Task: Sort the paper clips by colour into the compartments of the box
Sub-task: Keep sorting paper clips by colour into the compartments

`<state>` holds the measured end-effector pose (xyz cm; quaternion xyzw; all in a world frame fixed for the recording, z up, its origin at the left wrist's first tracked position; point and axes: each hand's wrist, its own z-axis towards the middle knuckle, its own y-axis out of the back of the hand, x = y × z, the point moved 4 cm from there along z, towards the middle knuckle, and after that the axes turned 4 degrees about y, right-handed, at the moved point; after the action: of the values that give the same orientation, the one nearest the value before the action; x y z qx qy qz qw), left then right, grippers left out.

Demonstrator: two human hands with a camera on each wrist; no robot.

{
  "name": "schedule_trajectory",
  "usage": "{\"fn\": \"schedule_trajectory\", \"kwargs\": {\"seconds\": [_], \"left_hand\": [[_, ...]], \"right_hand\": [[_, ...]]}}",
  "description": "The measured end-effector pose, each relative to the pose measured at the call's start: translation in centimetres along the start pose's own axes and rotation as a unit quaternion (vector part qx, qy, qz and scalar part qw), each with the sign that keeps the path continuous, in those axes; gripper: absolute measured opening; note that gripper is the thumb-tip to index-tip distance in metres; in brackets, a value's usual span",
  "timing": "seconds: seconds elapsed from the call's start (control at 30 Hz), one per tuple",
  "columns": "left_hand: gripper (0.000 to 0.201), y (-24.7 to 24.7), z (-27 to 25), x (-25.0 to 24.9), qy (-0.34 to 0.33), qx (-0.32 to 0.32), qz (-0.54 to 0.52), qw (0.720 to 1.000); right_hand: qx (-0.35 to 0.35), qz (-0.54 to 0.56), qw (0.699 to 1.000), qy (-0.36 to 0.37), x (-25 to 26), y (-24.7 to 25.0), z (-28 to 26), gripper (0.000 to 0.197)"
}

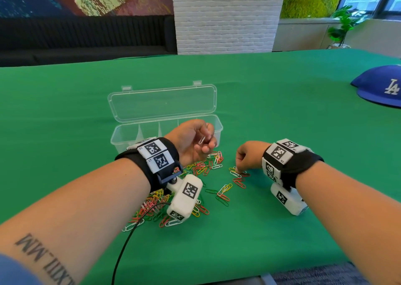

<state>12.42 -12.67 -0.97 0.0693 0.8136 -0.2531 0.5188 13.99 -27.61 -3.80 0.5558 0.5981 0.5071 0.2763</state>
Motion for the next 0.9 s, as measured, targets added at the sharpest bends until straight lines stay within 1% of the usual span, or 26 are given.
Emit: {"fn": "schedule_trajectory", "kwargs": {"seconds": [0.1,0.13,0.17,0.2,0.23,0.27,0.3,0.33,0.37,0.4,0.43,0.47,0.5,0.57,0.67,0.73,0.9], "left_hand": [[0.011,0.3,-0.1,0.0,0.016,-0.019,0.008,1.000],[0.014,0.5,0.1,0.2,0.032,-0.036,0.036,0.998],[0.018,0.8,0.4,0.5,0.051,-0.062,0.090,0.993],[0.021,1.0,0.7,0.8,0.070,-0.091,0.184,0.976],[0.022,1.1,0.8,1.0,0.084,-0.119,0.317,0.937],[0.021,1.1,1.0,1.1,0.082,-0.136,0.466,0.870],[0.019,0.8,1.3,1.1,0.058,-0.137,0.596,0.789],[0.015,0.3,1.3,1.2,0.032,-0.125,0.677,0.725],[0.013,-0.2,1.3,1.3,0.021,-0.114,0.723,0.681],[0.012,-0.5,1.2,1.4,0.015,-0.107,0.754,0.648],[0.011,-0.7,1.3,1.3,0.008,-0.105,0.778,0.620],[0.008,-0.8,1.5,1.1,-0.001,-0.106,0.790,0.603],[0.006,-0.9,1.8,1.0,-0.009,-0.108,0.797,0.594],[0.009,-0.9,2.4,1.0,-0.014,-0.111,0.799,0.592],[0.021,-0.9,3.0,1.4,-0.001,-0.109,0.795,0.597],[0.022,-0.9,3.1,1.5,0.003,-0.105,0.792,0.602],[0.022,-0.7,3.3,1.5,0.010,-0.101,0.775,0.623]], "right_hand": [[0.001,0.000,1.000,0.004,0.0,0.0,0.1,0.020],[0.002,0.000,1.000,0.006,0.0,0.0,0.2,0.019],[0.004,0.000,1.000,0.008,0.0,-0.1,0.2,0.019],[0.005,0.000,1.000,0.009,0.0,-0.1,0.3,0.019],[0.007,-0.002,1.000,0.010,0.0,-0.1,0.3,0.019],[0.009,-0.005,1.000,0.010,0.0,-0.1,0.3,0.019],[0.010,-0.008,1.000,0.010,0.0,-0.2,0.3,0.019],[0.012,-0.011,1.000,0.010,0.0,-0.2,0.3,0.020],[0.012,-0.015,1.000,0.011,0.0,-0.2,0.2,0.021],[0.011,-0.019,1.000,0.015,0.1,-0.2,0.2,0.022],[0.009,-0.020,1.000,0.020,0.1,-0.1,0.2,0.023],[0.007,-0.018,0.999,0.025,0.2,-0.1,0.1,0.024],[0.005,-0.012,0.999,0.029,0.2,-0.1,0.1,0.024],[-0.002,-0.002,0.999,0.038,0.3,0.0,0.2,0.023],[-0.013,0.016,0.999,0.046,0.1,0.2,0.5,0.022],[-0.021,0.029,0.998,0.048,0.0,0.3,0.6,0.022],[-0.056,0.048,0.997,0.033,-0.3,0.4,0.7,0.025]]}}
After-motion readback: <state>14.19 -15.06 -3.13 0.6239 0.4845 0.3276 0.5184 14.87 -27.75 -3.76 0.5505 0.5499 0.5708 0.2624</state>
